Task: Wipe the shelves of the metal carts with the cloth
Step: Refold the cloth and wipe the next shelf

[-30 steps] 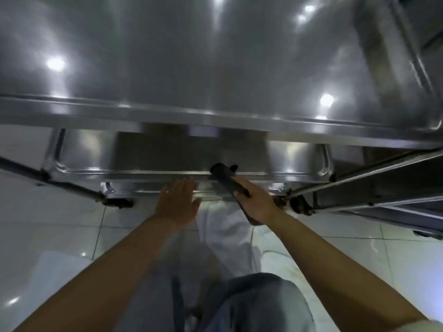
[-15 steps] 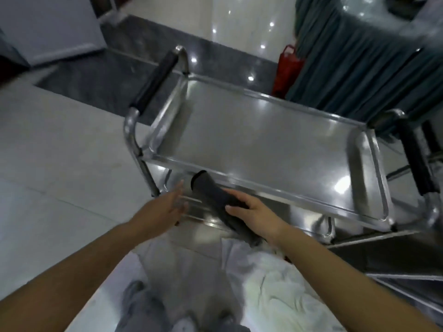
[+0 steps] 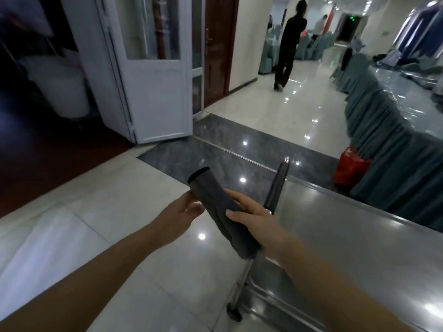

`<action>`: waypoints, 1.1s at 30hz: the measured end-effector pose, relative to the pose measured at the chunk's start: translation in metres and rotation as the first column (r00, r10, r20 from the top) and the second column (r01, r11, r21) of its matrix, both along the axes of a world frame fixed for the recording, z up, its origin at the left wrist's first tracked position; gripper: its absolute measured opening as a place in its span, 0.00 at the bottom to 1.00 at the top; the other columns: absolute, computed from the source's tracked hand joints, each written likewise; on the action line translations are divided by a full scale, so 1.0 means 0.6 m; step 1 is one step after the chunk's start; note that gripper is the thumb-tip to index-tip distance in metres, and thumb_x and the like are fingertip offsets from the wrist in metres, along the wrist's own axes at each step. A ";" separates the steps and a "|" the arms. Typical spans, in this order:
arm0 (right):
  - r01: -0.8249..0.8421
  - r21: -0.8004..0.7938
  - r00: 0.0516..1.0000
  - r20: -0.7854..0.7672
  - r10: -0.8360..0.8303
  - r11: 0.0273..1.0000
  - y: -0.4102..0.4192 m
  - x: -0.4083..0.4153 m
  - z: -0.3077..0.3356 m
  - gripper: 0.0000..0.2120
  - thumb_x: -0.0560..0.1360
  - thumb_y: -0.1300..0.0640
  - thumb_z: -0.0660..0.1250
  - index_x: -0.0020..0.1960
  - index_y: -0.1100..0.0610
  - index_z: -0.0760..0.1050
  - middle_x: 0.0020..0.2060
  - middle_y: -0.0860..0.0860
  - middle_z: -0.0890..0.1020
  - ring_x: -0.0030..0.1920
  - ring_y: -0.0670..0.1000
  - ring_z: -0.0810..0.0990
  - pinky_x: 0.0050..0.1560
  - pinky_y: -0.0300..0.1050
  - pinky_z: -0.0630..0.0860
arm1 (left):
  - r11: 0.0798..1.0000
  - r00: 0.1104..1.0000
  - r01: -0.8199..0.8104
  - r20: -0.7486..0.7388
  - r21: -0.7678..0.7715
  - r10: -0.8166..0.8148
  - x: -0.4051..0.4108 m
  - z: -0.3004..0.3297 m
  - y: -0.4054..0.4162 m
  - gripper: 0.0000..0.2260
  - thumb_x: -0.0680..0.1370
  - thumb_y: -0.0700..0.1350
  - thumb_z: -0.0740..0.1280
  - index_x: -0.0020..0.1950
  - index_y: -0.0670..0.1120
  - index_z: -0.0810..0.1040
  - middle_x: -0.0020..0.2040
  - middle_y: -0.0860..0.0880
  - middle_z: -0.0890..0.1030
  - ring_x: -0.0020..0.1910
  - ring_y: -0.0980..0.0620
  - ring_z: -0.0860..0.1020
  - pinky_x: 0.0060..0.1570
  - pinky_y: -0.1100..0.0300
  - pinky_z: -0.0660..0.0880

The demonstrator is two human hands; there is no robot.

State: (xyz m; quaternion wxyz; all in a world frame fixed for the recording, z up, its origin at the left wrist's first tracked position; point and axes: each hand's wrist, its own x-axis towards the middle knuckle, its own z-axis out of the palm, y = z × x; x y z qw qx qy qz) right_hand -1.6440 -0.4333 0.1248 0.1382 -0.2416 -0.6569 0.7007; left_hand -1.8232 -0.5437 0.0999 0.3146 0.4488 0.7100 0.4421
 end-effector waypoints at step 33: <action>0.314 -0.237 0.947 0.003 -0.323 0.919 0.727 -0.609 -0.140 0.08 0.70 0.62 0.74 0.39 0.55 0.76 0.35 0.52 0.80 0.39 0.50 0.81 0.38 0.39 0.77 | 0.981 0.987 0.103 0.138 -0.162 -0.081 -0.682 -0.047 0.740 0.05 0.78 0.43 0.67 0.52 0.51 0.75 0.44 0.58 0.83 0.45 0.59 0.82 0.40 0.63 0.77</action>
